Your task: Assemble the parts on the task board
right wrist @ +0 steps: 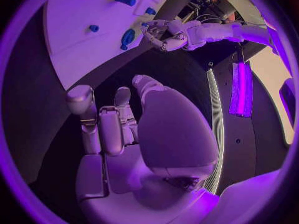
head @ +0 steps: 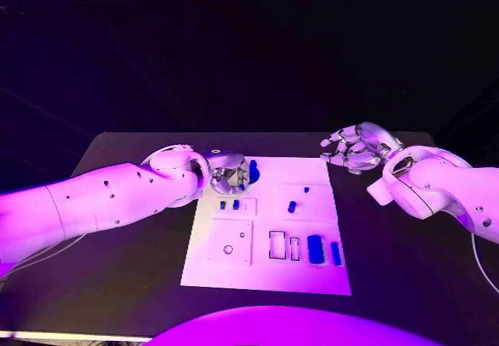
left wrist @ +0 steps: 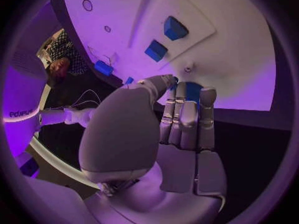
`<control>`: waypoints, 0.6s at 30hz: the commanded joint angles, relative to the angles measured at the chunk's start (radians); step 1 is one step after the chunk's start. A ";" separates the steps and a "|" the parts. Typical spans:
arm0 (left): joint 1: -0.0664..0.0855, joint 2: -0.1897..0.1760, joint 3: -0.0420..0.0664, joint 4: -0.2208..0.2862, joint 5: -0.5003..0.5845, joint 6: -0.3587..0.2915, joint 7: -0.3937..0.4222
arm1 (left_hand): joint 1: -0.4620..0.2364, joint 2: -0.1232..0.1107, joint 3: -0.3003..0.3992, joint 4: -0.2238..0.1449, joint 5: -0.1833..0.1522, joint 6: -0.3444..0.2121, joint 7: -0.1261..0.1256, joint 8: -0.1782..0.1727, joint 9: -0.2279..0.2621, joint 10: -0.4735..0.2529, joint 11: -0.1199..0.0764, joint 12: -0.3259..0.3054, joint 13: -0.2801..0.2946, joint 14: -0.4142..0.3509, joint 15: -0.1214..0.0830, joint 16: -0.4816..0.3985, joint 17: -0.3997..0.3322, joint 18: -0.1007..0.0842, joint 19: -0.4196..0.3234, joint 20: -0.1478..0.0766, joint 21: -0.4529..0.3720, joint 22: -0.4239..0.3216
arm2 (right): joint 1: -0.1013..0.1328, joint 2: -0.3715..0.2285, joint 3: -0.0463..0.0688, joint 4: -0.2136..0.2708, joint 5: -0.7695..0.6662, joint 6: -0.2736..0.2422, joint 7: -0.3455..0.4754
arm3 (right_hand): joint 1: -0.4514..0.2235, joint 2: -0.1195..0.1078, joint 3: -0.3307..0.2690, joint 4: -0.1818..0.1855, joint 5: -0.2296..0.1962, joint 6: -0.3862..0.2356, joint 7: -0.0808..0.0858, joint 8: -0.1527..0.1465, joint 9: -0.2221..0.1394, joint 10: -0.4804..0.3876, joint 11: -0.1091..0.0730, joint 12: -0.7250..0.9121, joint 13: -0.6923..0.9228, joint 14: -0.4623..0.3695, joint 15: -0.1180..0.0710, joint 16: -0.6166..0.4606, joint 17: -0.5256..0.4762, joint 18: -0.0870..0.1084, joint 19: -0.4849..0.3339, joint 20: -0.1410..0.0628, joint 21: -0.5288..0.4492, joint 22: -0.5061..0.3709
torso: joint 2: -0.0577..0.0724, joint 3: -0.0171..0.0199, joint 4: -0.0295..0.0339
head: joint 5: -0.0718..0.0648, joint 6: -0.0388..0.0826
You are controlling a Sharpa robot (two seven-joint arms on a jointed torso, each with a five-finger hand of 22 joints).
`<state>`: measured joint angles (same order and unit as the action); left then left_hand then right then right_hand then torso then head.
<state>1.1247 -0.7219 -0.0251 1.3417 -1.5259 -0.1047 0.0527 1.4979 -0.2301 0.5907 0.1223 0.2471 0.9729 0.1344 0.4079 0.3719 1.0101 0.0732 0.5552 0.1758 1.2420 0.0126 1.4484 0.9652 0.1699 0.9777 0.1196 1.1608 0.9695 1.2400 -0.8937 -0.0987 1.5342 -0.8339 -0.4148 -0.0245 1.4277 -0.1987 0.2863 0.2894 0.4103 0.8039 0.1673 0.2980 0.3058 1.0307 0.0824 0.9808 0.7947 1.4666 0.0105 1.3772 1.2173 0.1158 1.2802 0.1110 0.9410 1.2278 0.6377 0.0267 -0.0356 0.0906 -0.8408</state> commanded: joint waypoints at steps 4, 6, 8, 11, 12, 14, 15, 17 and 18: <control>0.000 -0.043 0.012 0.039 0.051 -0.021 -0.001 | -0.010 0.001 -0.001 -0.007 -0.001 0.010 0.001 -0.008 -0.001 0.010 0.000 -0.006 -0.002 0.010 0.001 0.006 0.000 -0.012 0.007 -0.001 0.006 0.002 | -0.001 -0.002 0.000 0.001 -0.001 0.006 0.012 | -0.003 -0.009 0.005 -0.002 0.005 0.003 0.002 0.005 0.000 0.003 -0.002 -0.002 -0.001 0.007 -0.007 -0.006 -0.001 0.011 -0.005 -0.002 -0.006 -0.001 | 0.001 0.0004 0.0002 | 0.004 0.002; 0.000 -0.051 0.013 0.041 0.054 -0.016 -0.004 | -0.012 0.000 -0.001 -0.007 -0.001 0.010 0.001 -0.008 0.000 0.012 0.000 -0.008 -0.002 0.009 0.002 0.006 -0.002 -0.013 0.008 -0.001 0.006 0.003 | -0.001 -0.002 0.000 0.001 -0.001 0.007 0.012 | -0.003 -0.009 0.005 -0.002 0.005 0.003 0.002 0.005 0.000 0.003 -0.002 -0.002 -0.001 0.007 -0.007 -0.006 -0.001 0.011 -0.005 -0.002 -0.006 -0.001 | 0.001 0.0008 0.0005 | 0.005 0.001; 0.000 -0.058 0.014 0.041 0.056 -0.011 -0.007 | -0.013 -0.001 -0.001 -0.007 -0.001 0.011 0.001 -0.009 0.000 0.012 0.000 -0.010 -0.003 0.010 0.002 0.006 -0.002 -0.012 0.006 -0.001 0.005 0.001 | -0.001 -0.003 0.000 0.001 -0.001 0.007 0.011 | -0.003 -0.009 0.005 -0.002 0.005 0.003 0.002 0.005 0.000 0.003 -0.002 -0.002 -0.001 0.007 -0.007 -0.006 -0.001 0.011 -0.005 -0.002 -0.006 -0.001 | 0.001 0.0012 0.0001 | 0.005 0.001; 0.000 -0.064 0.014 0.036 0.057 -0.004 -0.008 | -0.014 -0.001 -0.002 -0.007 -0.002 0.011 0.001 -0.010 0.000 0.013 0.000 -0.011 -0.003 0.010 0.002 0.006 -0.002 -0.012 0.006 -0.001 0.005 0.001 | -0.001 -0.004 0.000 0.001 -0.001 0.007 0.011 | -0.003 -0.009 0.005 -0.002 0.005 0.003 0.002 0.005 0.000 0.003 -0.002 -0.002 -0.001 0.007 -0.007 -0.006 -0.001 0.011 -0.005 -0.002 -0.006 -0.001 | 0.002 0.0011 -0.0013 | 0.006 0.001; 0.000 -0.065 0.014 0.034 0.058 -0.001 -0.008 | -0.014 -0.002 -0.002 -0.008 -0.002 0.011 0.001 -0.010 0.000 0.014 0.000 -0.013 -0.003 0.009 0.002 0.005 -0.004 -0.012 0.006 -0.001 0.005 0.001 | -0.001 -0.004 0.000 0.001 -0.001 0.007 0.011 | -0.003 -0.009 0.005 -0.002 0.005 0.003 0.002 0.005 0.000 0.003 -0.002 -0.002 -0.001 0.007 -0.007 -0.006 -0.001 0.011 -0.005 -0.002 -0.006 -0.001 | 0.002 0.0010 -0.0013 | 0.007 0.001; 0.000 -0.065 0.014 0.031 0.058 0.006 -0.008 | -0.017 -0.004 -0.003 -0.007 -0.002 0.012 0.000 -0.012 0.000 0.015 0.000 -0.016 -0.004 0.008 0.002 0.005 -0.006 -0.012 0.005 -0.001 0.005 0.001 | -0.001 -0.003 0.000 0.001 -0.001 0.007 0.010 | -0.003 -0.009 0.005 -0.002 0.005 0.003 0.002 0.005 0.000 0.003 -0.002 -0.002 -0.001 0.007 -0.007 -0.006 -0.001 0.011 -0.005 -0.002 -0.006 -0.001 | 0.002 0.0010 -0.0013 | 0.008 0.000; 0.000 -0.064 0.014 0.030 0.058 0.009 -0.008 | -0.018 -0.004 -0.003 -0.007 -0.002 0.013 0.000 -0.012 0.000 0.016 0.000 -0.017 -0.004 0.009 0.002 0.005 -0.005 -0.012 0.006 -0.001 0.004 0.001 | -0.001 -0.003 0.000 0.001 -0.001 0.007 0.010 | -0.003 -0.009 0.005 -0.002 0.005 0.003 0.002 0.005 0.000 0.003 -0.002 -0.002 -0.001 0.007 -0.007 -0.006 -0.001 0.011 -0.005 -0.002 -0.006 -0.001 | 0.002 0.0010 -0.0015 | 0.008 -0.001; -0.001 -0.063 0.013 0.027 0.058 0.016 -0.008 | -0.020 -0.005 -0.004 -0.007 -0.003 0.013 0.000 -0.013 0.000 0.016 0.000 -0.019 -0.004 0.009 0.002 0.005 -0.005 -0.012 0.006 -0.001 0.005 0.001 | -0.001 -0.003 0.000 0.001 -0.001 0.008 0.010 | -0.003 -0.009 0.005 -0.002 0.005 0.003 0.002 0.005 0.000 0.003 -0.002 -0.002 -0.001 0.007 -0.007 -0.006 -0.001 0.011 -0.005 -0.002 -0.006 -0.001 | 0.003 0.0007 -0.0018 | 0.008 -0.001; -0.001 -0.063 0.013 0.026 0.058 0.018 -0.008 | -0.020 -0.005 -0.004 -0.007 -0.003 0.013 0.000 -0.013 0.000 0.016 0.000 -0.019 -0.004 0.009 0.002 0.005 -0.005 -0.012 0.006 -0.001 0.005 0.001 | -0.001 -0.003 0.000 0.001 -0.001 0.008 0.010 | -0.003 -0.009 0.005 -0.002 0.005 0.003 0.002 0.005 0.000 0.003 -0.002 -0.002 -0.001 0.007 -0.007 -0.006 -0.001 0.011 -0.005 -0.002 -0.006 -0.001 | 0.003 0.0007 -0.0024 | 0.008 -0.002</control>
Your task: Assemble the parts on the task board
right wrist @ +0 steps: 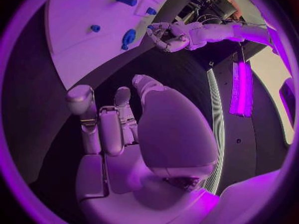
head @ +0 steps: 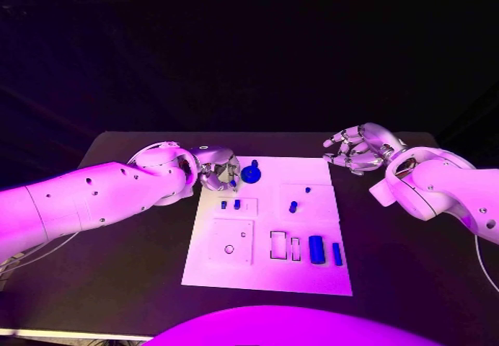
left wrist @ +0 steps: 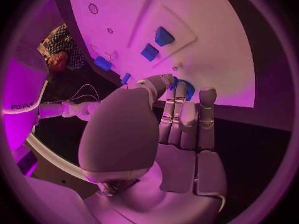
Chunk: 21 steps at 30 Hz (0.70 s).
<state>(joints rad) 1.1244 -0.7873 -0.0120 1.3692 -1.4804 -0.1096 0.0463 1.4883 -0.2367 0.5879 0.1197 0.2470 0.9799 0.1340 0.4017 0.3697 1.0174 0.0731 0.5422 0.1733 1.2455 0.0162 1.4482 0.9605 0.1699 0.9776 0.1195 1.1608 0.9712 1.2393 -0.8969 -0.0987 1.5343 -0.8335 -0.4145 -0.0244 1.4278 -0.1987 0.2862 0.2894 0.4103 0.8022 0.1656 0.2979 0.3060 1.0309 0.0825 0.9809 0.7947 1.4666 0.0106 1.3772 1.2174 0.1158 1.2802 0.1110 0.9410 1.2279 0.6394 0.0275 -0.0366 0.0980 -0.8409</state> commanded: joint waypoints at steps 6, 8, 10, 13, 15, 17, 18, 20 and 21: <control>-0.003 0.007 -0.002 -0.011 0.016 0.036 -0.002 | -0.014 0.001 -0.002 -0.003 -0.003 0.008 0.001 -0.008 0.003 0.011 0.001 -0.010 -0.002 0.005 -0.001 0.005 -0.003 -0.012 0.005 0.000 0.004 -0.001 | -0.001 0.000 0.000 0.001 -0.002 0.007 0.010 | -0.004 -0.010 0.007 -0.002 0.006 0.004 0.003 0.006 0.000 0.000 -0.003 -0.007 -0.008 0.007 -0.007 -0.008 -0.003 0.012 -0.005 -0.002 -0.009 -0.002 | 0.000 0.0004 -0.0006 | 0.000 -0.004; -0.004 0.008 -0.003 -0.014 0.017 0.040 -0.002 | -0.014 0.001 -0.002 -0.003 -0.003 0.008 0.001 -0.008 0.003 0.011 0.001 -0.010 -0.002 0.005 -0.001 0.005 -0.003 -0.012 0.005 0.000 0.004 -0.001 | -0.001 0.000 0.000 0.001 -0.002 0.007 0.010 | -0.004 -0.010 0.007 -0.002 0.006 0.004 0.003 0.006 0.000 0.000 -0.003 -0.007 -0.008 0.007 -0.007 -0.008 -0.003 0.012 -0.005 -0.002 -0.009 -0.002 | 0.000 0.0000 -0.0006 | 0.000 -0.005; -0.004 0.010 -0.004 -0.016 0.018 0.043 -0.002 | -0.016 0.000 -0.002 -0.002 -0.003 0.008 0.000 -0.009 0.003 0.012 0.001 -0.011 -0.002 0.005 -0.001 0.005 -0.003 -0.013 0.006 0.000 0.004 -0.001 | -0.001 0.000 0.000 0.001 -0.002 0.007 0.010 | -0.004 -0.010 0.007 -0.002 0.006 0.004 0.003 0.006 0.000 0.000 -0.003 -0.007 -0.008 0.007 -0.007 -0.008 -0.003 0.012 -0.005 -0.002 -0.009 -0.002 | 0.000 -0.0002 -0.0006 | 0.001 -0.005; -0.006 0.012 -0.005 -0.019 0.019 0.048 -0.002 | -0.016 0.000 -0.002 -0.002 -0.003 0.008 0.000 -0.009 0.003 0.012 0.001 -0.011 -0.002 0.005 -0.001 0.005 -0.003 -0.013 0.006 0.000 0.004 -0.001 | -0.001 0.000 0.000 0.001 -0.002 0.007 0.010 | -0.004 -0.010 0.007 -0.002 0.006 0.004 0.003 0.006 0.000 0.000 -0.003 -0.007 -0.008 0.007 -0.007 -0.008 -0.003 0.012 -0.005 -0.002 -0.009 -0.002 | 0.000 -0.0004 -0.0008 | 0.000 -0.006; -0.007 0.013 -0.006 -0.021 0.020 0.051 -0.001 | -0.016 0.000 -0.002 -0.002 -0.003 0.008 0.000 -0.009 0.003 0.012 0.001 -0.011 -0.002 0.005 -0.001 0.005 -0.003 -0.013 0.006 0.000 0.004 -0.001 | -0.001 0.000 0.000 0.001 -0.002 0.007 0.010 | -0.004 -0.010 0.007 -0.002 0.006 0.004 0.003 0.006 0.000 0.000 -0.003 -0.007 -0.008 0.007 -0.007 -0.008 -0.003 0.012 -0.005 -0.002 -0.009 -0.002 | 0.000 -0.0004 -0.0008 | 0.000 -0.006; -0.008 0.015 -0.006 -0.022 0.021 0.053 -0.001 | -0.016 0.000 -0.002 -0.002 -0.003 0.008 0.000 -0.009 0.003 0.012 0.001 -0.011 -0.002 0.005 -0.001 0.005 -0.003 -0.013 0.006 0.000 0.004 -0.001 | -0.001 0.000 0.000 0.000 -0.002 0.006 0.010 | -0.004 -0.010 0.007 -0.002 0.006 0.004 0.003 0.006 0.000 0.000 -0.003 -0.007 -0.008 0.007 -0.007 -0.008 -0.003 0.012 -0.005 -0.002 -0.009 -0.002 | 0.001 -0.0004 -0.0006 | 0.000 -0.006; -0.009 0.016 -0.007 -0.023 0.021 0.054 -0.001 | -0.017 0.000 -0.002 -0.002 -0.003 0.009 0.000 -0.009 0.003 0.013 0.000 -0.013 -0.003 0.005 -0.001 0.005 -0.003 -0.012 0.004 0.000 0.002 -0.002 | -0.001 0.000 0.000 0.000 -0.002 0.006 0.010 | -0.004 -0.010 0.007 -0.002 0.006 0.004 0.003 0.006 0.000 0.000 -0.003 -0.007 -0.008 0.007 -0.007 -0.008 -0.003 0.012 -0.005 -0.002 -0.009 -0.002 | 0.001 -0.0005 -0.0004 | 0.000 -0.007; -0.011 0.017 -0.007 -0.024 0.022 0.054 0.000 | -0.017 0.000 -0.002 -0.002 -0.003 0.009 0.000 -0.009 0.003 0.013 0.000 -0.013 -0.003 0.005 -0.001 0.005 -0.003 -0.012 0.004 0.000 0.002 -0.002 | -0.001 0.000 0.000 0.001 -0.002 0.006 0.010 | -0.004 -0.010 0.007 -0.002 0.006 0.004 0.003 0.006 0.000 0.000 -0.003 -0.007 -0.008 0.007 -0.007 -0.008 -0.003 0.012 -0.005 -0.002 -0.009 -0.002 | 0.001 -0.0005 -0.0003 | -0.001 -0.007; -0.012 0.018 -0.007 -0.025 0.022 0.053 0.001 | -0.017 0.000 -0.002 -0.002 -0.003 0.009 0.000 -0.009 0.003 0.013 0.000 -0.013 -0.003 0.005 -0.001 0.005 -0.003 -0.012 0.004 0.000 0.002 -0.002 | -0.001 0.000 0.000 0.001 -0.002 0.006 0.010 | -0.004 -0.010 0.007 -0.002 0.006 0.004 0.003 0.006 0.000 0.000 -0.003 -0.007 -0.008 0.007 -0.007 -0.008 -0.003 0.012 -0.005 -0.002 -0.009 -0.002 | 0.001 -0.0005 -0.0005 | -0.001 -0.007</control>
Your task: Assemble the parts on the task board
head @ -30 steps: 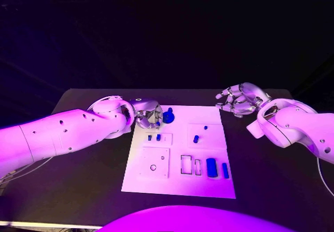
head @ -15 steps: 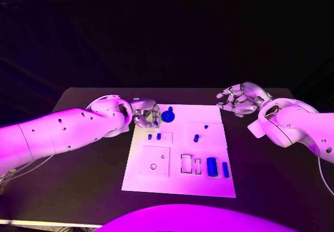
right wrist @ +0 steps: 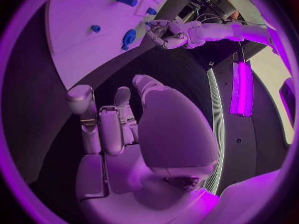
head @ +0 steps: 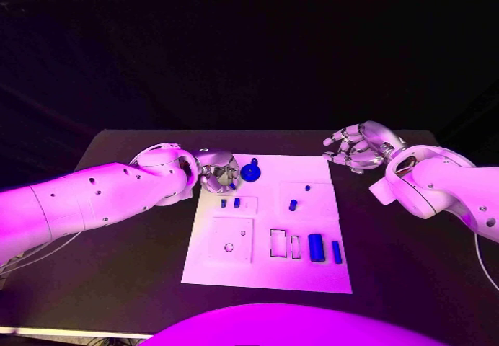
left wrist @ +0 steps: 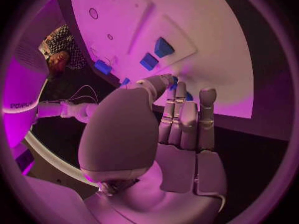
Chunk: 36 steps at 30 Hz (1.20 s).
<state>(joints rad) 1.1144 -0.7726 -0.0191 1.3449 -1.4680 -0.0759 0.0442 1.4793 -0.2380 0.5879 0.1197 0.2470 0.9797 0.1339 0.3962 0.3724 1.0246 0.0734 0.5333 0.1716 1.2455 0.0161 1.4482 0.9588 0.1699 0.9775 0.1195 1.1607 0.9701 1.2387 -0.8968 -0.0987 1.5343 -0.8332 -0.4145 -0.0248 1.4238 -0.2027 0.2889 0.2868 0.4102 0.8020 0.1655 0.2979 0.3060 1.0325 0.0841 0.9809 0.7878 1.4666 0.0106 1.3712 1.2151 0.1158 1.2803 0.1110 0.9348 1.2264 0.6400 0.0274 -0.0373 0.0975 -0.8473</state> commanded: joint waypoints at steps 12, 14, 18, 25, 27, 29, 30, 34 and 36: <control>-0.014 0.022 -0.001 -0.021 0.011 0.002 -0.011 | -0.014 0.000 -0.005 0.000 -0.006 0.012 -0.001 -0.006 0.001 0.011 0.000 -0.010 -0.001 0.006 -0.001 0.006 -0.002 -0.012 0.001 0.001 -0.001 -0.004 | -0.001 0.000 0.000 0.001 -0.002 0.006 0.009 | 0.000 -0.006 0.004 0.000 0.006 0.004 0.003 0.006 0.000 -0.001 -0.004 -0.007 -0.001 0.007 -0.007 -0.002 -0.001 0.012 -0.005 -0.002 -0.003 -0.001 | 0.000 0.0005 -0.0004 | -0.001 0.000; -0.016 0.025 -0.001 -0.024 0.010 0.004 -0.016 | -0.014 0.000 -0.005 -0.001 -0.006 0.013 -0.001 -0.006 0.001 0.011 0.000 -0.011 -0.001 0.007 -0.001 0.006 0.001 -0.012 0.003 0.001 0.000 -0.002 | -0.001 -0.001 0.000 0.001 -0.002 0.006 0.008 | 0.000 -0.006 0.004 0.000 0.006 0.004 0.003 0.006 0.000 -0.001 -0.004 -0.007 -0.001 0.007 -0.007 -0.002 -0.001 0.012 -0.005 -0.002 -0.003 -0.001 | 0.000 0.0003 -0.0007 | -0.001 0.000; -0.019 0.028 -0.001 -0.028 0.009 0.008 -0.021 | -0.014 0.000 -0.005 -0.001 -0.006 0.014 -0.001 -0.007 0.002 0.013 -0.001 -0.012 -0.001 0.008 -0.001 0.007 0.002 -0.012 0.004 0.001 0.000 -0.001 | -0.001 -0.001 0.000 0.002 -0.002 0.007 0.007 | 0.000 -0.006 0.004 0.000 0.006 0.004 0.003 0.006 0.000 -0.001 -0.004 -0.007 -0.001 0.007 -0.007 -0.002 -0.001 0.012 -0.005 -0.002 -0.003 -0.001 | 0.001 0.0001 -0.0001 | -0.002 -0.002; -0.021 0.028 -0.001 -0.034 0.002 0.011 -0.029 | -0.010 0.002 -0.003 -0.005 -0.006 0.018 -0.002 -0.007 0.003 0.019 -0.003 -0.015 -0.001 0.008 -0.003 0.007 0.001 -0.012 0.004 0.000 0.000 -0.001 | -0.001 -0.002 0.000 0.002 -0.002 0.008 0.006 | 0.000 -0.006 0.004 0.000 0.006 0.004 0.003 0.006 0.000 -0.001 -0.004 -0.007 -0.001 0.007 -0.007 -0.002 -0.001 0.012 -0.005 -0.002 -0.003 -0.001 | 0.000 -0.0002 -0.0003 | -0.002 -0.002; -0.022 0.028 -0.001 -0.036 0.001 0.011 -0.029 | -0.010 0.003 -0.002 -0.006 -0.006 0.019 -0.002 -0.008 0.003 0.020 -0.003 -0.016 -0.001 0.008 -0.003 0.007 0.000 -0.012 0.004 0.000 -0.001 -0.001 | -0.001 -0.002 0.000 0.002 -0.002 0.008 0.006 | 0.000 -0.006 0.004 0.000 0.006 0.004 0.003 0.006 0.000 -0.001 -0.004 -0.007 -0.001 0.007 -0.007 -0.002 -0.001 0.012 -0.005 -0.002 -0.003 -0.001 | 0.000 -0.0004 0.0005 | -0.002 -0.002; -0.022 0.028 -0.001 -0.037 0.001 0.014 -0.029 | -0.009 0.003 -0.002 -0.006 -0.006 0.020 -0.002 -0.008 0.003 0.021 -0.003 -0.016 -0.001 0.008 -0.003 0.007 0.000 -0.012 0.005 0.000 -0.001 -0.001 | -0.001 -0.002 0.000 0.002 -0.002 0.008 0.006 | 0.000 -0.006 0.004 0.000 0.006 0.004 0.003 0.006 0.000 -0.001 -0.004 -0.007 -0.001 0.007 -0.007 -0.002 -0.001 0.012 -0.005 -0.002 -0.003 -0.001 | 0.000 -0.0003 0.0008 | -0.002 -0.002; -0.022 0.028 -0.001 -0.037 0.002 0.015 -0.028 | -0.009 0.003 -0.002 -0.007 -0.006 0.020 -0.003 -0.008 0.003 0.021 -0.003 -0.016 -0.001 0.008 -0.003 0.007 0.000 -0.012 0.005 0.000 0.000 0.000 | -0.001 -0.002 0.000 0.002 -0.002 0.008 0.006 | 0.000 -0.006 0.004 0.000 0.006 0.004 0.003 0.006 0.000 -0.001 -0.004 -0.007 -0.001 0.007 -0.007 -0.002 -0.001 0.012 -0.005 -0.002 -0.003 -0.001 | 0.000 -0.0005 0.0010 | -0.002 -0.003; -0.022 0.028 -0.001 -0.037 0.006 0.021 -0.023 | -0.009 0.001 -0.003 -0.008 -0.006 0.019 -0.002 -0.010 0.003 0.022 -0.002 -0.020 -0.001 0.006 -0.003 0.006 -0.004 -0.012 0.003 0.000 -0.002 -0.002 | -0.001 -0.002 0.000 0.001 -0.002 0.009 0.006 | 0.000 -0.006 0.004 0.000 0.006 0.004 0.003 0.006 0.000 -0.001 -0.004 -0.007 -0.001 0.007 -0.007 -0.002 -0.001 0.012 -0.005 -0.002 -0.003 -0.001 | 0.000 -0.0004 0.0006 | -0.002 -0.003; -0.022 0.027 -0.001 -0.036 0.009 0.017 -0.018 | -0.010 -0.001 -0.003 -0.009 -0.006 0.017 -0.001 -0.013 0.003 0.022 -0.002 -0.023 -0.001 0.007 -0.003 0.006 -0.002 -0.012 0.004 0.000 -0.002 -0.001 | -0.001 -0.002 0.000 0.001 -0.002 0.009 0.006 | 0.000 -0.006 0.004 0.000 0.006 0.004 0.003 0.006 0.000 -0.001 -0.004 -0.007 -0.001 0.007 -0.007 -0.002 -0.001 0.012 -0.005 -0.002 -0.003 -0.001 | 0.000 -0.0006 0.0004 | -0.001 -0.002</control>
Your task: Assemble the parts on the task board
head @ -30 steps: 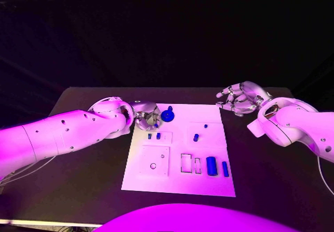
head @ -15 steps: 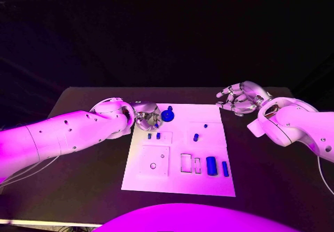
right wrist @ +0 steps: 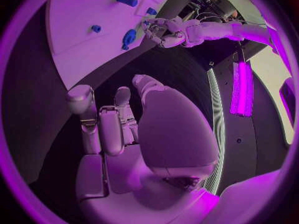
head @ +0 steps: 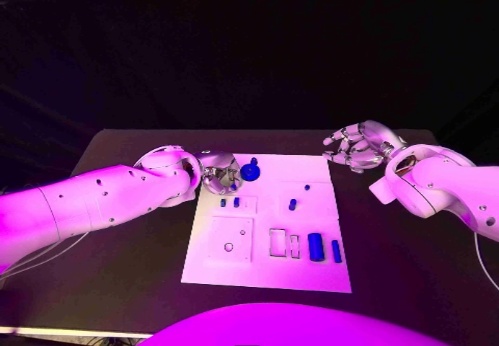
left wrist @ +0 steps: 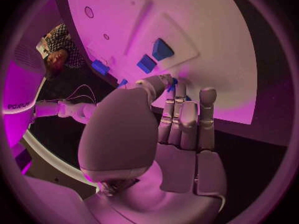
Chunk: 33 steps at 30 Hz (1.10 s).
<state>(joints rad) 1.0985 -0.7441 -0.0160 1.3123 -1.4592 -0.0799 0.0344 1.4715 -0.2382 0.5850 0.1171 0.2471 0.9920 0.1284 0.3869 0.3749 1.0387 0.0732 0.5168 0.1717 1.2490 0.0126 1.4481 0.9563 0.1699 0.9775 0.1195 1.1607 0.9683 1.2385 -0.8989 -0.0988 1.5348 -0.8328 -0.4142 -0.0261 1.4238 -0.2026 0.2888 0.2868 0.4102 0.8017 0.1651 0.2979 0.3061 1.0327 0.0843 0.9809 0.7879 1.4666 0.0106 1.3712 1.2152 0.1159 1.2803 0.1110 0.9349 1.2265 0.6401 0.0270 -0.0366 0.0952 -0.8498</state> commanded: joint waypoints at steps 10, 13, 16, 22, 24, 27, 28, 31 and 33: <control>-0.006 -0.006 -0.004 -0.003 0.015 0.001 0.006 | -0.012 -0.014 0.004 -0.011 -0.006 -0.042 0.014 -0.061 -0.012 0.020 0.004 -0.043 -0.003 0.002 0.005 0.007 -0.007 -0.012 0.003 0.002 -0.009 -0.002 | -0.001 0.000 0.000 0.000 -0.002 0.008 0.008 | 0.000 -0.006 0.004 0.000 0.006 0.004 0.003 0.006 0.000 -0.001 -0.005 -0.007 -0.001 0.007 -0.007 -0.002 -0.001 0.012 -0.005 -0.002 -0.003 -0.001 | 0.000 0.0001 -0.0005 | 0.002 0.001; -0.006 -0.006 -0.004 -0.003 0.018 -0.003 0.008 | -0.013 -0.016 0.005 -0.012 -0.006 -0.052 0.016 -0.072 -0.014 0.021 0.005 -0.050 -0.003 0.000 0.006 0.007 -0.010 -0.011 0.001 0.003 -0.011 -0.003 | -0.001 0.000 0.000 0.000 -0.002 0.008 0.008 | 0.000 -0.006 0.004 0.000 0.006 0.004 0.003 0.006 0.000 -0.001 -0.005 -0.007 -0.001 0.007 -0.007 -0.002 -0.001 0.012 -0.005 -0.002 -0.003 -0.001 | 0.000 0.0001 -0.0006 | 0.002 0.001; -0.006 -0.006 -0.004 -0.003 0.022 -0.008 0.010 | -0.015 -0.018 0.005 -0.012 -0.006 -0.057 0.018 -0.079 -0.016 0.022 0.006 -0.054 -0.003 0.000 0.007 0.007 -0.011 -0.011 -0.001 0.004 -0.013 -0.005 | -0.001 -0.001 0.000 -0.001 -0.002 0.009 0.007 | 0.000 -0.006 0.004 0.000 0.006 0.004 0.003 0.006 0.000 -0.001 -0.005 -0.007 -0.001 0.007 -0.007 -0.002 -0.001 0.012 -0.005 -0.002 -0.003 -0.001 | 0.000 0.0003 -0.0004 | 0.002 0.001; -0.006 -0.007 -0.004 -0.003 0.026 -0.016 0.011 | -0.019 -0.022 0.005 -0.011 -0.006 -0.070 0.020 -0.093 -0.019 0.026 0.007 -0.062 -0.003 -0.002 0.008 0.007 -0.014 -0.011 -0.002 0.005 -0.016 -0.006 | -0.002 -0.001 0.000 -0.001 -0.002 0.009 0.007 | 0.000 -0.006 0.004 0.000 0.006 0.004 0.003 0.006 0.000 -0.001 -0.005 -0.007 -0.001 0.007 -0.007 -0.002 -0.001 0.012 -0.005 -0.002 -0.003 -0.001 | -0.001 0.0005 -0.0008 | 0.003 0.001; -0.006 -0.007 -0.004 -0.003 0.027 -0.018 0.011 | -0.019 -0.022 0.005 -0.011 -0.006 -0.070 0.020 -0.093 -0.019 0.026 0.007 -0.062 -0.003 -0.002 0.008 0.007 -0.014 -0.011 -0.002 0.005 -0.016 -0.006 | -0.002 -0.001 0.000 -0.001 -0.002 0.009 0.008 | 0.000 -0.006 0.004 0.000 0.006 0.004 0.003 0.006 0.000 -0.001 -0.005 -0.007 -0.001 0.007 -0.007 -0.002 -0.001 0.012 -0.005 -0.002 -0.003 -0.001 | 0.000 0.0005 -0.0007 | 0.003 0.000; -0.007 -0.007 -0.004 -0.003 0.028 -0.019 0.010 | -0.018 -0.022 0.006 -0.012 -0.005 -0.077 0.021 -0.101 -0.021 0.030 0.006 -0.064 -0.001 -0.007 0.008 0.005 -0.023 -0.010 -0.004 0.005 -0.018 -0.009 | -0.002 -0.001 0.000 -0.002 -0.002 0.009 0.007 | 0.000 -0.006 0.004 0.000 0.006 0.004 0.003 0.006 0.000 -0.001 -0.005 -0.007 -0.001 0.007 -0.007 -0.002 -0.001 0.012 -0.005 -0.002 -0.003 -0.001 | 0.000 0.0006 -0.0007 | 0.002 0.000; -0.007 -0.007 -0.004 -0.003 0.028 -0.019 0.009 | -0.018 -0.022 0.007 -0.012 -0.006 -0.078 0.021 -0.103 -0.021 0.031 0.005 -0.065 -0.001 -0.007 0.008 0.005 -0.023 -0.010 -0.004 0.005 -0.019 -0.010 | -0.003 -0.001 0.000 -0.002 -0.002 0.009 0.007 | 0.000 -0.006 0.004 0.000 0.006 0.004 0.003 0.006 0.000 -0.001 -0.005 -0.007 -0.001 0.007 -0.007 -0.002 -0.001 0.012 -0.005 -0.002 -0.003 -0.001 | 0.000 0.0006 -0.0007 | 0.002 0.000; -0.007 -0.008 -0.004 -0.004 0.029 -0.016 0.005 | -0.019 -0.025 0.007 -0.013 -0.006 -0.087 0.022 -0.112 -0.023 0.033 0.006 -0.069 -0.001 -0.010 0.007 0.003 -0.029 -0.009 -0.005 0.005 -0.022 -0.011 | -0.003 -0.001 0.000 -0.002 -0.002 0.011 0.005 | -0.003 -0.009 0.010 0.000 0.007 0.003 0.003 0.008 -0.001 -0.002 -0.005 -0.012 -0.010 0.007 -0.008 -0.006 -0.004 0.012 -0.005 -0.003 -0.009 -0.004 | 0.000 0.0006 -0.0008 | 0.002 0.000; -0.007 -0.009 -0.004 -0.005 0.029 -0.013 0.002 | -0.021 -0.027 0.007 -0.013 -0.006 -0.099 0.021 -0.123 -0.026 0.034 0.005 -0.075 0.000 -0.010 0.007 0.003 -0.031 -0.009 -0.007 0.005 -0.025 -0.014 | -0.003 -0.001 0.000 -0.002 -0.003 0.013 0.002 | -0.004 -0.011 0.010 0.000 0.007 0.002 0.003 0.008 -0.001 -0.008 -0.005 -0.017 -0.017 0.006 -0.008 -0.008 -0.008 0.013 -0.008 -0.003 -0.017 -0.008 | -0.001 0.0006 -0.0009 | 0.002 0.000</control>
<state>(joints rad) 1.0922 -0.7530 -0.0201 1.3074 -1.4388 -0.0908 0.0366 1.4522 -0.2574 0.5878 0.1088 0.2472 0.8966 0.1489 0.2657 0.3488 1.0655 0.0786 0.4440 0.1704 1.2432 0.0184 1.4519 0.9258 0.1699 0.9737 0.1233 1.1375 0.9546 1.2363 -0.8999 -0.0988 1.5325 -0.8326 -0.4137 -0.0272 1.4236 -0.2028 0.2945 0.2868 0.4145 0.8041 0.1676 0.3024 0.3061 1.0286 0.0802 0.9662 0.7714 1.4666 0.0106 1.3652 1.2079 0.1158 1.2781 0.1088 0.9195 1.2192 0.6396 0.0274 -0.0373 0.0979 -0.8495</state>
